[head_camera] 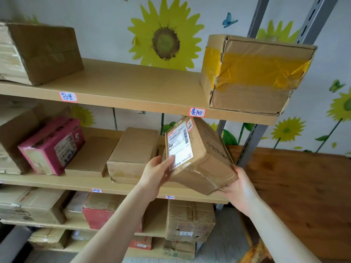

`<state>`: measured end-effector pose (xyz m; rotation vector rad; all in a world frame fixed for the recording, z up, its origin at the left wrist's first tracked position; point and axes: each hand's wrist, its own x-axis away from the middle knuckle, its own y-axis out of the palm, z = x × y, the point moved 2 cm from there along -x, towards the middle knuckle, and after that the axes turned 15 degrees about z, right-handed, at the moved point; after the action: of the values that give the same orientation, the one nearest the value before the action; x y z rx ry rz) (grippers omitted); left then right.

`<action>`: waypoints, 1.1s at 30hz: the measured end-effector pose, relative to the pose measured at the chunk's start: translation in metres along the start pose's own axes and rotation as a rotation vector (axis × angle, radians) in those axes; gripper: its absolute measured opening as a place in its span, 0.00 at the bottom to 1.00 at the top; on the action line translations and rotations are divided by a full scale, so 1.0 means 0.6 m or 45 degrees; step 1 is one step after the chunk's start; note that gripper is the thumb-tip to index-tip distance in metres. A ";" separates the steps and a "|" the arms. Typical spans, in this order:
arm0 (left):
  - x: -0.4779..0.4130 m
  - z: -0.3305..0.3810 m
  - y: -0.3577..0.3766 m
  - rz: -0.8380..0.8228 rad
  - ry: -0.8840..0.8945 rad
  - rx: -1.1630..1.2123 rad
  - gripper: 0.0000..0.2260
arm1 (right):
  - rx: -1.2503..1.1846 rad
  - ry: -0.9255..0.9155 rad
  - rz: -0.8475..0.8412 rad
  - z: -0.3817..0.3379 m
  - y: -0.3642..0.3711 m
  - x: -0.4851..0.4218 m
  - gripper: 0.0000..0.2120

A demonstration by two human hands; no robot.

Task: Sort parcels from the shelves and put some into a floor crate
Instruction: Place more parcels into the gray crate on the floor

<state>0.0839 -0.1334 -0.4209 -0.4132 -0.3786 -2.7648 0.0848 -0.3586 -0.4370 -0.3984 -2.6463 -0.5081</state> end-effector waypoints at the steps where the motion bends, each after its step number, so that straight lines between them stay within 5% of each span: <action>1: 0.006 0.002 0.002 -0.058 -0.071 0.046 0.17 | 0.008 0.004 -0.012 0.001 0.000 0.002 0.15; 7: 0.020 -0.001 0.012 -0.168 -0.050 0.076 0.13 | 0.409 -0.225 0.232 0.004 -0.006 -0.008 0.17; 11: 0.020 -0.007 0.020 -0.141 -0.027 0.018 0.16 | 0.548 -0.285 0.300 0.012 -0.013 -0.012 0.06; 19: 0.012 -0.021 0.055 -0.118 -0.030 -0.018 0.16 | 0.746 -0.479 0.496 0.009 -0.030 -0.014 0.11; 26: -0.015 -0.046 0.143 -0.314 -0.016 -0.312 0.20 | 0.066 0.010 0.464 0.015 -0.053 -0.063 0.10; 33: -0.066 -0.107 0.193 -0.255 -0.157 -0.388 0.28 | -0.054 0.094 0.525 0.018 -0.067 -0.118 0.14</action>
<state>0.1451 -0.2480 -0.4685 -0.6536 -0.0232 -3.0103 0.1290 -0.4042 -0.4897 -0.8938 -2.3926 -0.4344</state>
